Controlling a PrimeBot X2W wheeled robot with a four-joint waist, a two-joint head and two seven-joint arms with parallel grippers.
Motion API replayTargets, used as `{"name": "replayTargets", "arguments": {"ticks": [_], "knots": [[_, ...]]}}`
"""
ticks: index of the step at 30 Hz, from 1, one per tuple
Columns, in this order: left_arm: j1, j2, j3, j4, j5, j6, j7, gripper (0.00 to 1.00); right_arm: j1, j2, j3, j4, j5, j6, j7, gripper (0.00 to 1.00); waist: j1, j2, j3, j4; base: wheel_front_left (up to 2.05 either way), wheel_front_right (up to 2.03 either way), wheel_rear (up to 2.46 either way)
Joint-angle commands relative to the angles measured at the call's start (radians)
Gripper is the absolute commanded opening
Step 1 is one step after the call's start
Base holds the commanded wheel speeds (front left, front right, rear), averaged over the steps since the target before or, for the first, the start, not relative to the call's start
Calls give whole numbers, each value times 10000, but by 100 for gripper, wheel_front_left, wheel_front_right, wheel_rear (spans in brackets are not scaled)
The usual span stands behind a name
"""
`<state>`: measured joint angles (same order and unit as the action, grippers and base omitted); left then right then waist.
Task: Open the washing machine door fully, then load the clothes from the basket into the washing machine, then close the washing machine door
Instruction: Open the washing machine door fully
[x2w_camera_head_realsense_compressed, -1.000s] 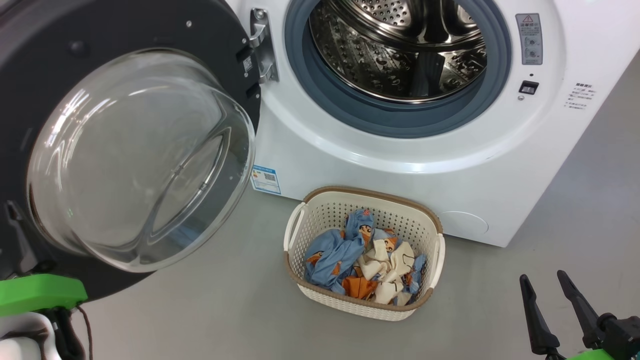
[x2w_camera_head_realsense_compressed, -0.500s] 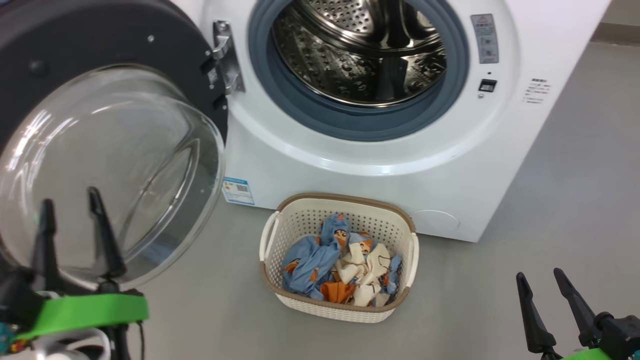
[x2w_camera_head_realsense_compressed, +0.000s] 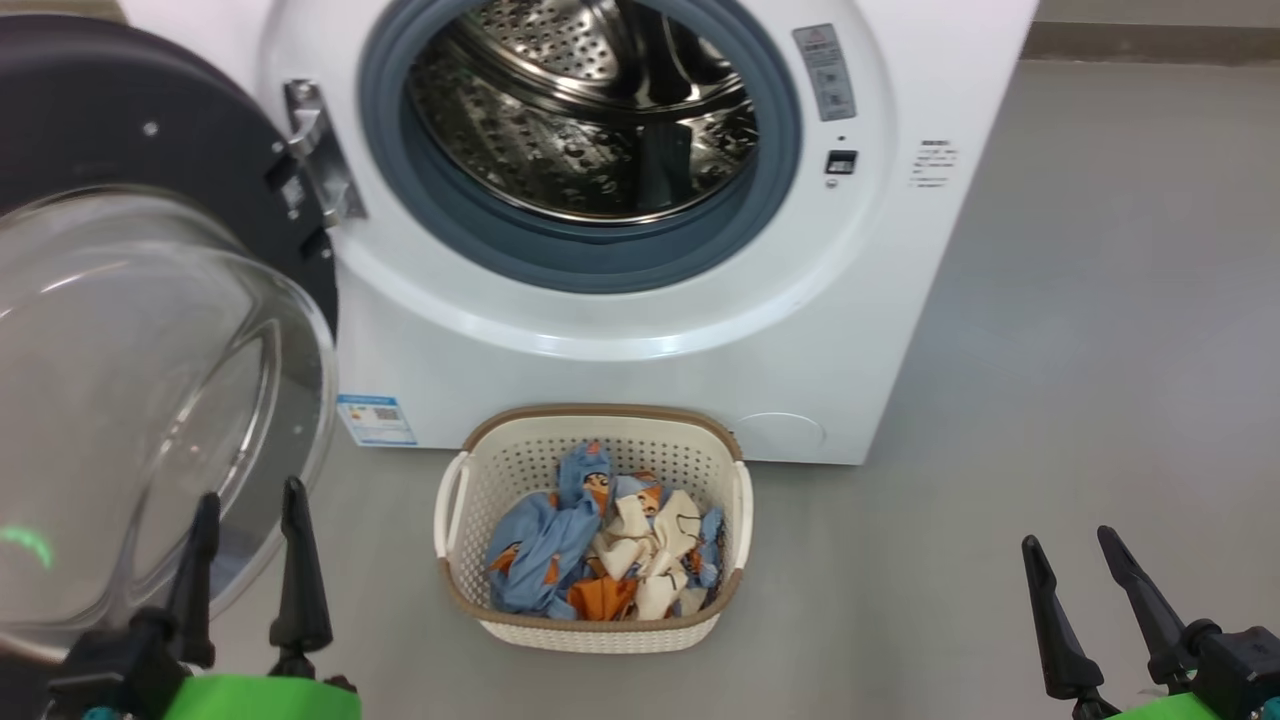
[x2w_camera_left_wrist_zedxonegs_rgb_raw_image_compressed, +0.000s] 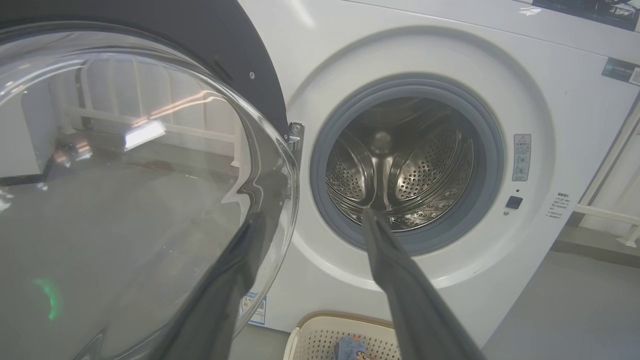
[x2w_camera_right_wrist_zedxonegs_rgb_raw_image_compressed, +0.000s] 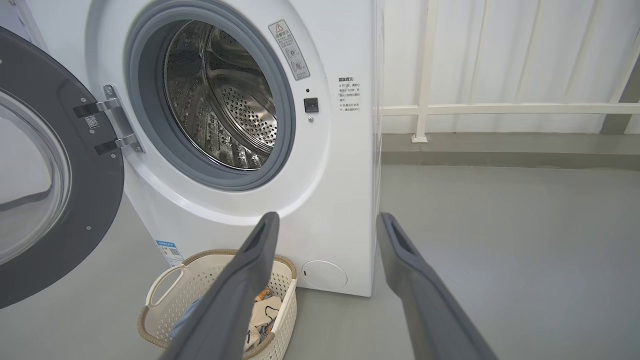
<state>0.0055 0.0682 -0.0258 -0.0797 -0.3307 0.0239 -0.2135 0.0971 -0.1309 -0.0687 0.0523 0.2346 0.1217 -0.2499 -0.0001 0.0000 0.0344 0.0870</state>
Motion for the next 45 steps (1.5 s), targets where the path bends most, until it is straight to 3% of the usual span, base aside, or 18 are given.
{"name": "replayTargets", "arguments": {"ticks": [1,24,45], "knots": [[-61,99,281,-144,-15,-44,-145,100,-225,-125,305,-303,-64,90,-118,100,1,0,-50,-375,0,0,0],[1242,33,355,949,-57,-239,-465,100,-69,-125,331,-267,-22,90,-118,100,1,0,-282,-1296,0,0,0],[1387,-86,579,974,326,-330,-481,100,-16,-100,185,-167,-19,90,-118,100,1,0,-368,-1282,0,0,0]]}}
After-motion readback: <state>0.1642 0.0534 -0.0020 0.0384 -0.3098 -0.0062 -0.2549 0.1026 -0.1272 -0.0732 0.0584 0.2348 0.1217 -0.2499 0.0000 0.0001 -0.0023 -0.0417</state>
